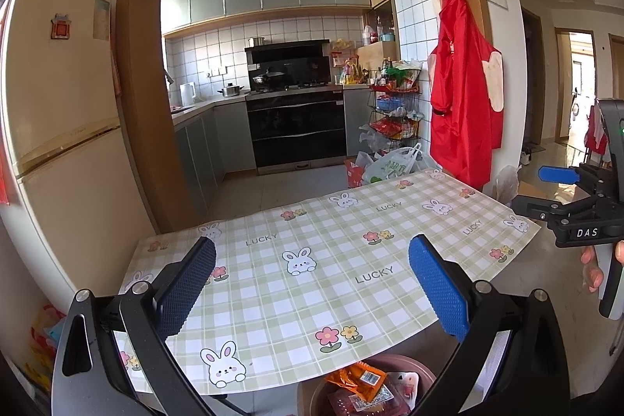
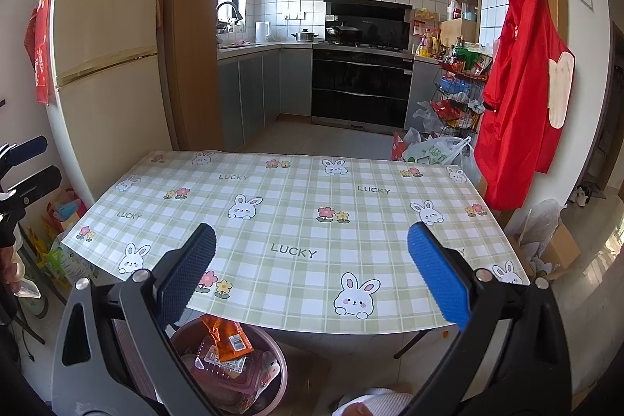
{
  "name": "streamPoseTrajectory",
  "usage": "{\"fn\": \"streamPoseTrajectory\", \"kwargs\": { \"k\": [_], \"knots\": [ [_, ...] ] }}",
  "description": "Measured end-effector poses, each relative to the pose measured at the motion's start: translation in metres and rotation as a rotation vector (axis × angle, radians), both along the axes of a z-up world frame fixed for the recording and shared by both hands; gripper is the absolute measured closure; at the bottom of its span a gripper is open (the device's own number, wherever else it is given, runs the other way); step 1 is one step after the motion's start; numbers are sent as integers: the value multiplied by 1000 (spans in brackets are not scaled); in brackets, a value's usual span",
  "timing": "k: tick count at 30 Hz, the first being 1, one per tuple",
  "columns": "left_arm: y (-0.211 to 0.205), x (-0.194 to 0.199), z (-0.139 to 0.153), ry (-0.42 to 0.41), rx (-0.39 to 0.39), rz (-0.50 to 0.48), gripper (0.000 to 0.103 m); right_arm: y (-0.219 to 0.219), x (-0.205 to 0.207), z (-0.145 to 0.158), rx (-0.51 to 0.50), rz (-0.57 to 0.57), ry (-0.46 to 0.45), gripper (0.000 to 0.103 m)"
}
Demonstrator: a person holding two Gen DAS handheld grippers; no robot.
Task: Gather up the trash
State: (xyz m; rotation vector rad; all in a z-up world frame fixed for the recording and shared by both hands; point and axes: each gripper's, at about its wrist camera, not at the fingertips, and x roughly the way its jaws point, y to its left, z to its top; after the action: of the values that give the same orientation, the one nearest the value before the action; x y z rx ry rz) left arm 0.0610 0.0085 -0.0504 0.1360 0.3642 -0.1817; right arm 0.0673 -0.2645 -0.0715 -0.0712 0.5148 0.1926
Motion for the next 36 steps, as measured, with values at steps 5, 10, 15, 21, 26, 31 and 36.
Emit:
{"fn": "streamPoseTrajectory", "kwargs": {
  "k": [5, 10, 15, 21, 26, 31, 36],
  "knots": [
    [2, 3, -3, 12, -3, 3, 6, -1, 4, -6, 1, 1, 18, 6],
    [6, 10, -11, 40, -18, 13, 6, -1, 11, -16, -3, -3, 46, 6],
    [13, 24, -25, 89, -33, 33, 6, -3, 23, -30, -4, -3, 86, 6],
    [20, 40, -46, 153, -40, 56, 6, 1, 39, -46, -8, 0, 133, 6],
    [27, 52, -58, 189, -46, 68, 6, 7, 48, -58, -12, 7, 164, 6],
    [32, 58, -64, 204, -47, 86, 6, 13, 56, -63, -15, 16, 179, 6],
    [31, 61, -63, 210, -56, 85, 6, 14, 58, -63, -19, 17, 179, 6]
  ]
}}
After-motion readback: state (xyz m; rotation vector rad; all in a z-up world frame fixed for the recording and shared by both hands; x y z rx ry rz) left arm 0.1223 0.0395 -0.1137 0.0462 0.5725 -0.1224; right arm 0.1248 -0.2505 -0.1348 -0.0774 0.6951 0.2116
